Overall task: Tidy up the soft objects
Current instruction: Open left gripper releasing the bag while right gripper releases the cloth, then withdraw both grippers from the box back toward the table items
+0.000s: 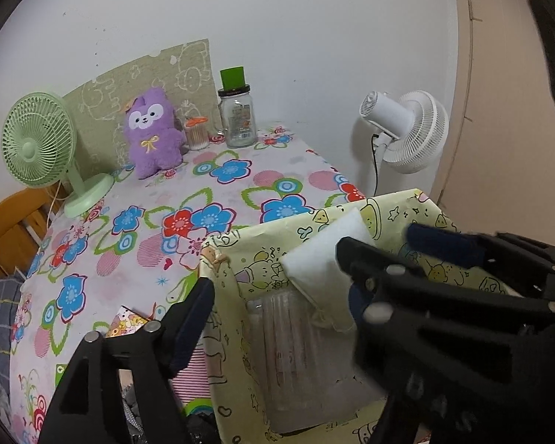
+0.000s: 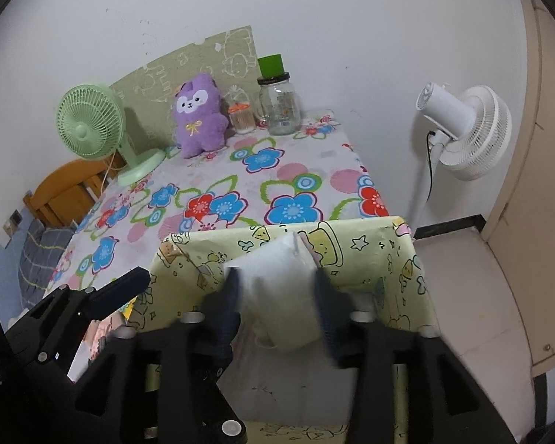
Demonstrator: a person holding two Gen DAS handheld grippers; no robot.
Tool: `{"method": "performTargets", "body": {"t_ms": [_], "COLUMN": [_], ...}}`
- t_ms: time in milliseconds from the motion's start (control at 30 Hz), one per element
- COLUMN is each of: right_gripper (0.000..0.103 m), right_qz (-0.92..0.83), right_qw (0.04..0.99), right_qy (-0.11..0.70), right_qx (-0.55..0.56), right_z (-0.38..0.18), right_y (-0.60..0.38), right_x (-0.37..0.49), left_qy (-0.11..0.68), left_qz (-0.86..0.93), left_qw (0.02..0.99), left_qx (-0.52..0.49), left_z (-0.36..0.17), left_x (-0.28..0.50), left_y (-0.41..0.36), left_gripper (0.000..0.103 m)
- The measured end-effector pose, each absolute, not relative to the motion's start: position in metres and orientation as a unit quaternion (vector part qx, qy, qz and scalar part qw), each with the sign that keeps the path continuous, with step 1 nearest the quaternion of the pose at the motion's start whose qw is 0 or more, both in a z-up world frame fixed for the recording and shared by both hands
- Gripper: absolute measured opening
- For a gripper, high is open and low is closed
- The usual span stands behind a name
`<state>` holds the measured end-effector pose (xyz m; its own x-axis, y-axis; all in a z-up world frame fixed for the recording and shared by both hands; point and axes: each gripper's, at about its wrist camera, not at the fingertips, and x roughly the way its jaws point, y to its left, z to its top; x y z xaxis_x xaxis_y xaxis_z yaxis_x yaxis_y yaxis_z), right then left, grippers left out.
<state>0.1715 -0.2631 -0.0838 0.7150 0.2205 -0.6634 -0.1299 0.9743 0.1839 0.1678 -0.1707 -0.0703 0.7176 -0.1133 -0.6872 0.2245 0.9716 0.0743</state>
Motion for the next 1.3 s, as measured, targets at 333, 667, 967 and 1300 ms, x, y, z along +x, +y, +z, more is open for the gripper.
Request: {"method": "performTargets", "body": {"t_ms": [333,667,967,1300], "right_gripper": [0.080,0.090,0.096,0.099], "right_qz": [0.077,0.056,0.043,0.037], "right_qw": [0.935,0.948,0.956,0.961], "right_qy": [0.344,0.314,0.291,0.273], "right_qx": [0.040,0.026,0.023,0.023], "right_z": [-0.072,-0.053,-0.037,-0.031], "right_y": [-0.258,-0.250,-0.240,-0.225], "right_x": [0.151,0.122,0.097,0.076], "left_qy": [0.348,0.326,0.307,0.288], "left_qz": [-0.085,-0.090,-0.096,-0.105], "left_qw": [0.931,0.938,0.944,0.949], "left_qx": [0.073,0.071,0.071,0.073], "left_z": [-0.059,-0.041,-0.026,-0.019], "left_x": [0.153,0.133,0.110,0.088], "left_y": [-0.164,-0.156,-0.146,-0.132], "left_gripper": [0.088,0.092,0.095,0.096]}}
